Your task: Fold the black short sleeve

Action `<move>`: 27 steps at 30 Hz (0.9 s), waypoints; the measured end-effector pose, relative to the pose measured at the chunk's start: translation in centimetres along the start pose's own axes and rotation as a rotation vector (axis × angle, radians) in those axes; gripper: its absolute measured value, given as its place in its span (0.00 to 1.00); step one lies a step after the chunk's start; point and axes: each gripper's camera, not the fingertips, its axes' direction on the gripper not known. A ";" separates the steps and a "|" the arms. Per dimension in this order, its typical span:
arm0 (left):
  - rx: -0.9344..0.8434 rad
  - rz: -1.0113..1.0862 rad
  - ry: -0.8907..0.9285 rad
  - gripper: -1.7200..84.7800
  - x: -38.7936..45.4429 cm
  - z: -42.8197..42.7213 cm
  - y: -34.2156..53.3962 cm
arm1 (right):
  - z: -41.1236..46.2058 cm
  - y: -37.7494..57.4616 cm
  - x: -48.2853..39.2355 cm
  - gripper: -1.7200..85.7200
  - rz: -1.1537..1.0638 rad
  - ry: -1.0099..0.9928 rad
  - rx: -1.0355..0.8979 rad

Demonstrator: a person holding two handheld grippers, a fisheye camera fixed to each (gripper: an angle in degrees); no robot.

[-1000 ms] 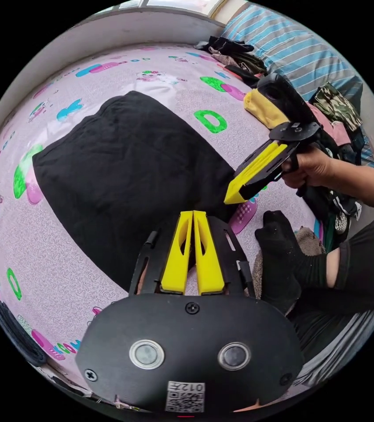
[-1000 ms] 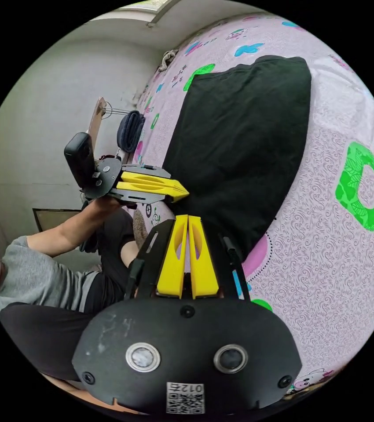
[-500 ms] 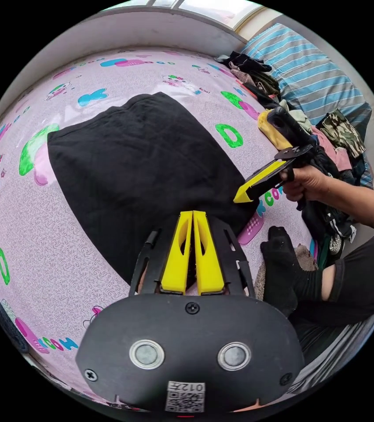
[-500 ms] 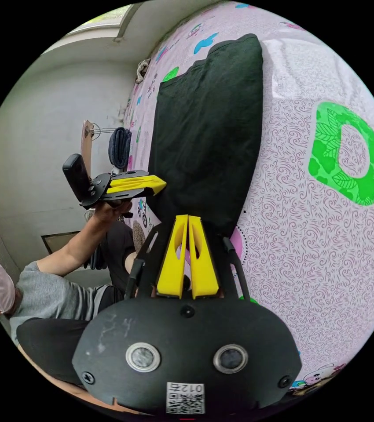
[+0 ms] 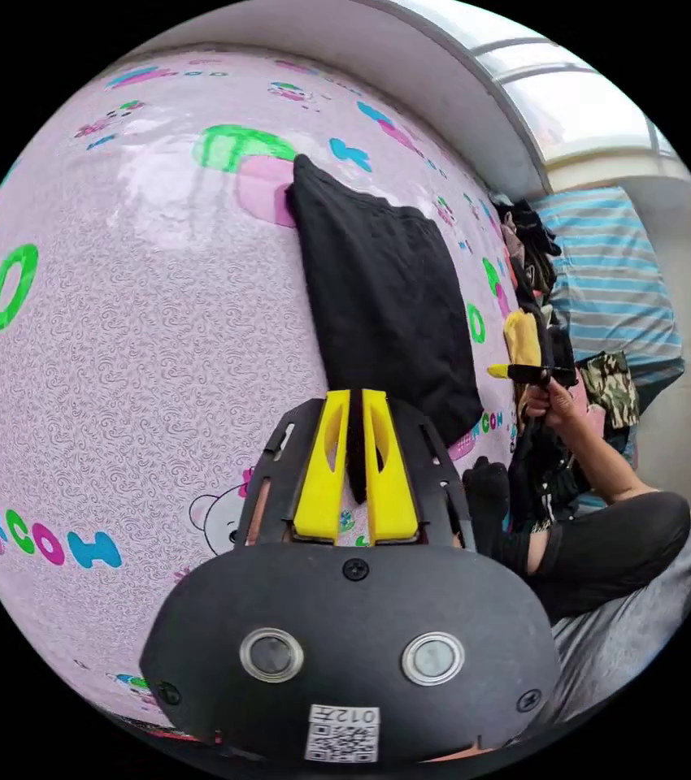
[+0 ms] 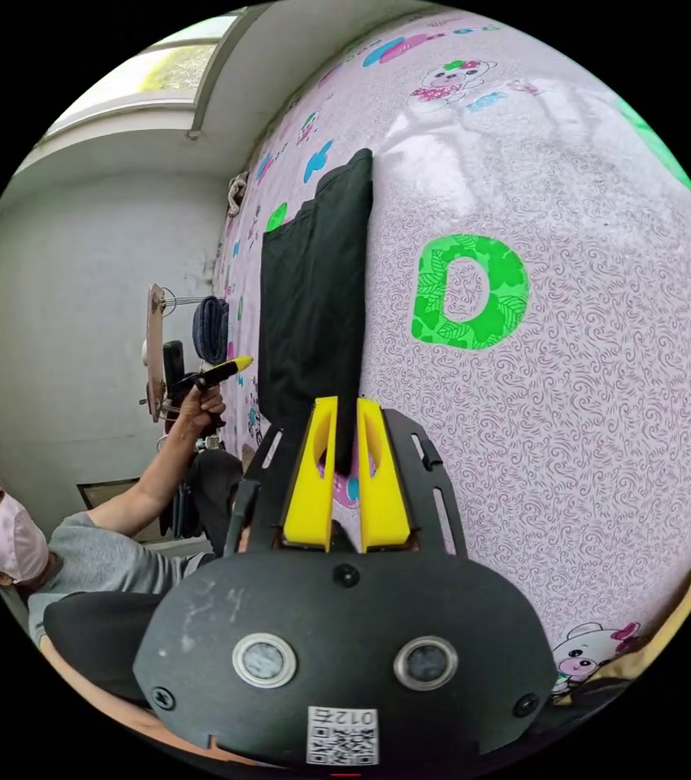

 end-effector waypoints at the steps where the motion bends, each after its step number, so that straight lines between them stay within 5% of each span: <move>1: 0.021 -0.020 0.011 0.06 -0.7 -0.5 -0.5 | -0.2 -1.4 -0.3 0.09 0.000 0.009 -0.002; 12: 0.029 -0.113 0.143 0.13 -6.2 -3.0 -14.7 | 1.1 -15.5 -1.4 0.14 -0.031 0.086 -0.019; 27: -0.028 -0.004 0.306 0.13 -4.4 -3.8 -23.0 | 10.4 -28.6 7.4 0.12 -0.132 -0.158 -0.121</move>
